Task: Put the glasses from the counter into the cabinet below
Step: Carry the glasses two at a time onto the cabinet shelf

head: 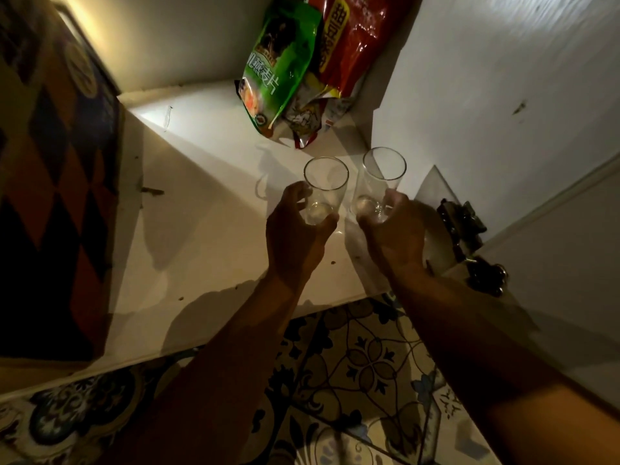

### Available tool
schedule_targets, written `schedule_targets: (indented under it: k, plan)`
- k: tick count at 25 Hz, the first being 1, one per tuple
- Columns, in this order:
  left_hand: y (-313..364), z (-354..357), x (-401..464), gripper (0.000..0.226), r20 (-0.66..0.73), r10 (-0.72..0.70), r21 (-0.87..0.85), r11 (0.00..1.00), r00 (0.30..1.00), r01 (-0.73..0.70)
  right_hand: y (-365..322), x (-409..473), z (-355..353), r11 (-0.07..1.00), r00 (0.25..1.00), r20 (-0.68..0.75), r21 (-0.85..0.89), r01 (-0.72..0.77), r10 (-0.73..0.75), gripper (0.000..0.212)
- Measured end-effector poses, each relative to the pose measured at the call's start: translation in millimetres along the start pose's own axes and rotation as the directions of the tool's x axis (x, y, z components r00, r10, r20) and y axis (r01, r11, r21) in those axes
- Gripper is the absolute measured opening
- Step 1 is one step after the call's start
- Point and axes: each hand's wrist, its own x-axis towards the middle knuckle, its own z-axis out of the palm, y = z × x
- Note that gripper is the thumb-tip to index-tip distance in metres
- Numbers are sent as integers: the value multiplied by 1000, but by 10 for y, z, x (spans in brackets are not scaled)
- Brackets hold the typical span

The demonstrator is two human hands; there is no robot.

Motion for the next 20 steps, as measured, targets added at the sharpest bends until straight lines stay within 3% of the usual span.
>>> schedule_targets:
  k: [5, 12, 20]
  plan:
    - [-52, 123, 24, 58, 1, 3, 71, 997, 1000, -3, 128, 8, 101, 992, 1000, 8, -125, -1, 2, 49]
    - [-65, 273, -19, 49, -24, 16, 68, 998, 1000, -15, 208, 83, 101, 995, 994, 65, -47, -90, 93, 49]
    - [-39, 416, -8, 48, -13, 124, 134, 984, 992, -121, 269, 115, 123, 992, 995, 39, -101, -82, 86, 50]
